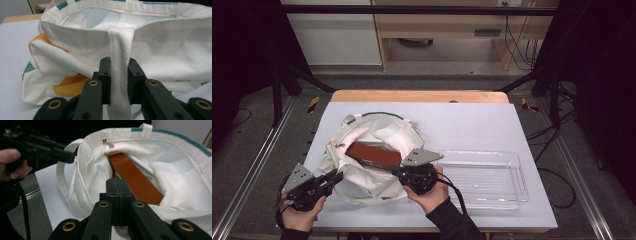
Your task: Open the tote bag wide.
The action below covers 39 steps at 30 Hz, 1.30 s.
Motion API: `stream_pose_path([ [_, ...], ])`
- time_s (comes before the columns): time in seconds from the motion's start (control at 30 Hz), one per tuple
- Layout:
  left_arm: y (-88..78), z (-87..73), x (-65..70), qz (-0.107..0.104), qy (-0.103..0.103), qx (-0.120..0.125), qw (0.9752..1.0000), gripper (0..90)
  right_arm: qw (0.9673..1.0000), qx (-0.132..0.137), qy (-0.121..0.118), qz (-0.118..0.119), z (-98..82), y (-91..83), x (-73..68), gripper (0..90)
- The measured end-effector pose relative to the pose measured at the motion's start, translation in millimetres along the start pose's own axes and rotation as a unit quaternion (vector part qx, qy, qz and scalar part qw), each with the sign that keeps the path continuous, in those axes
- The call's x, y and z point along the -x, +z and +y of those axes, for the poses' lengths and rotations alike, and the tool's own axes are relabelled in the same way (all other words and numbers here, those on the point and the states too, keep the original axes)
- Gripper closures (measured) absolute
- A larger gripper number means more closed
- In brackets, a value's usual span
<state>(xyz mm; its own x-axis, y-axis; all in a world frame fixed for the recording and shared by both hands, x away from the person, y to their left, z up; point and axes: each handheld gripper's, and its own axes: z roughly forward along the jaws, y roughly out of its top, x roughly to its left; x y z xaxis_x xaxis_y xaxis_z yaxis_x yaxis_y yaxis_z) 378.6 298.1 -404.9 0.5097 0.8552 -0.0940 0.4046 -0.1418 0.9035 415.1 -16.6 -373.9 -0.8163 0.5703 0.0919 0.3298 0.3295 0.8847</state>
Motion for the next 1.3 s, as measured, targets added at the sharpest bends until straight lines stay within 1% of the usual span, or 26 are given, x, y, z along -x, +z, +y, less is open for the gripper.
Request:
stream_pose_path([
  [0.03, -5.7, 4.7, 1.2, -0.001, -0.004, 0.017, 0.9998, 67.3, 1.0000, 0.001, 0.005, 0.004, -2.9, 1.2, 0.7, 90.0],
  [0.07, -5.7, 4.7, 1.2, -0.001, -0.004, 0.017, 0.9998, 67.0, 1.0000, 0.000, 0.008, 0.004, -4.1, 1.5, 1.2, 90.0],
  [0.17, -15.0, 14.9, 3.6, -0.004, -0.003, 0.037, 0.9993, 66.9, 0.9999, -0.002, 0.012, 0.001, -6.8, 2.3, 2.4, 90.0],
  [0.23, -16.4, 28.9, 4.7, 0.003, -0.001, 0.043, 0.9991, 71.8, 0.9999, -0.007, 0.015, 0.003, -9.9, 3.5, 1.9, 90.0],
  [0.27, -16.4, 28.9, 4.7, 0.003, -0.001, 0.043, 0.9991, 75.0, 0.9998, -0.009, 0.015, 0.004, -10.3, 4.0, 1.3, 90.0],
  [0.3, -12.1, 38.3, 5.1, 0.008, 0.003, 0.043, 0.9990, 78.7, 0.9998, -0.009, 0.015, 0.004, -10.6, 4.1, 0.7, 90.0],
  [0.33, -12.1, 38.3, 5.1, 0.008, 0.003, 0.043, 0.9990, 80.7, 0.9998, -0.009, 0.015, 0.005, -10.9, 4.2, 0.2, 90.0],
  [0.37, -5.2, 48.0, 4.3, 0.011, 0.007, 0.044, 0.9989, 83.2, 0.9998, -0.010, 0.016, 0.006, -11.2, 4.3, -0.2, 90.0],
  [0.4, -5.2, 48.0, 4.3, 0.011, 0.007, 0.044, 0.9989, 85.5, 0.9998, -0.011, 0.017, 0.007, -11.7, 4.2, -0.8, 90.0],
  [0.43, -0.5, 52.9, 4.3, 0.014, 0.008, 0.045, 0.9989, 85.5, 0.9998, -0.011, 0.017, 0.007, -11.7, 4.2, -0.8, 90.0],
  [0.5, 12.1, 62.2, 4.1, 0.011, 0.016, 0.033, 0.9993, 89.6, 0.9997, -0.015, 0.018, 0.011, -14.7, 5.0, -2.0, 90.0],
  [0.53, 18.9, 65.5, 4.6, 0.010, 0.021, 0.023, 0.9995, 89.6, 0.9997, -0.015, 0.018, 0.011, -14.7, 5.0, -2.0, 90.0],
  [0.63, 38.0, 70.1, 6.6, -0.009, 0.031, 0.004, 0.9995, 89.9, 0.9996, -0.020, 0.017, 0.013, -18.2, 6.7, -2.8, 90.0],
  [0.67, 46.7, 69.3, 7.7, -0.017, 0.032, -0.011, 0.9993, 89.9, 0.9994, -0.025, 0.019, 0.015, -20.0, 7.5, -3.6, 90.0],
  [0.7, 46.7, 69.3, 7.7, -0.017, 0.032, -0.011, 0.9993, 89.9, 0.9994, -0.026, 0.018, 0.017, -20.8, 7.7, -3.8, 90.0],
  [0.77, 51.9, 65.1, 9.8, -0.018, 0.036, -0.026, 0.9989, 90.0, 0.9993, -0.028, 0.017, 0.018, -21.3, 7.9, -4.1, 90.0],
  [0.8, 52.8, 62.0, 10.6, -0.023, 0.035, -0.030, 0.9987, 90.0, 0.9992, -0.030, 0.016, 0.019, -22.4, 8.1, -5.0, 90.0],
  [0.83, 52.6, 58.5, 11.4, -0.025, 0.037, -0.036, 0.9984, 90.0, 0.9992, -0.030, 0.016, 0.019, -22.4, 8.1, -5.0, 90.0],
  [0.87, 50.5, 49.9, 13.1, -0.023, 0.044, -0.048, 0.9976, 90.0, 0.9992, -0.031, 0.017, 0.019, -23.3, 8.7, -5.7, 90.0],
  [0.9, 50.5, 49.9, 13.1, -0.023, 0.044, -0.048, 0.9976, 90.0, 0.9992, -0.031, 0.017, 0.019, -23.3, 8.7, -5.7, 90.0],
  [0.93, 48.7, 45.1, 13.5, -0.024, 0.045, -0.050, 0.9974, 89.6, 0.9992, -0.032, 0.015, 0.018, -24.0, 9.8, -6.3, 90.0],
  [1.0, 44.6, 36.3, 12.8, -0.023, 0.037, -0.050, 0.9978, 89.4, 0.9991, -0.035, 0.015, 0.018, -25.0, 11.9, -6.9, 90.0],
  [1.13, 40.0, 27.7, 11.2, -0.025, 0.035, -0.057, 0.9975, 89.5, 0.9991, -0.038, 0.014, 0.012, -26.5, 15.1, -7.7, 90.0],
  [1.17, 39.7, 25.1, 11.4, -0.024, 0.035, -0.058, 0.9974, 89.7, 0.9991, -0.040, 0.013, 0.005, -27.2, 16.0, -8.4, 90.0],
  [1.23, 40.6, 16.4, 12.0, -0.020, 0.041, -0.067, 0.9967, 90.0, 0.9991, -0.039, 0.017, 0.002, -28.5, 16.3, -8.2, 90.0],
  [1.3, 40.6, 14.0, 11.9, -0.019, 0.043, -0.069, 0.9965, 90.0, 0.9991, -0.039, 0.017, 0.000, -29.5, 16.9, -8.6, 90.0],
])
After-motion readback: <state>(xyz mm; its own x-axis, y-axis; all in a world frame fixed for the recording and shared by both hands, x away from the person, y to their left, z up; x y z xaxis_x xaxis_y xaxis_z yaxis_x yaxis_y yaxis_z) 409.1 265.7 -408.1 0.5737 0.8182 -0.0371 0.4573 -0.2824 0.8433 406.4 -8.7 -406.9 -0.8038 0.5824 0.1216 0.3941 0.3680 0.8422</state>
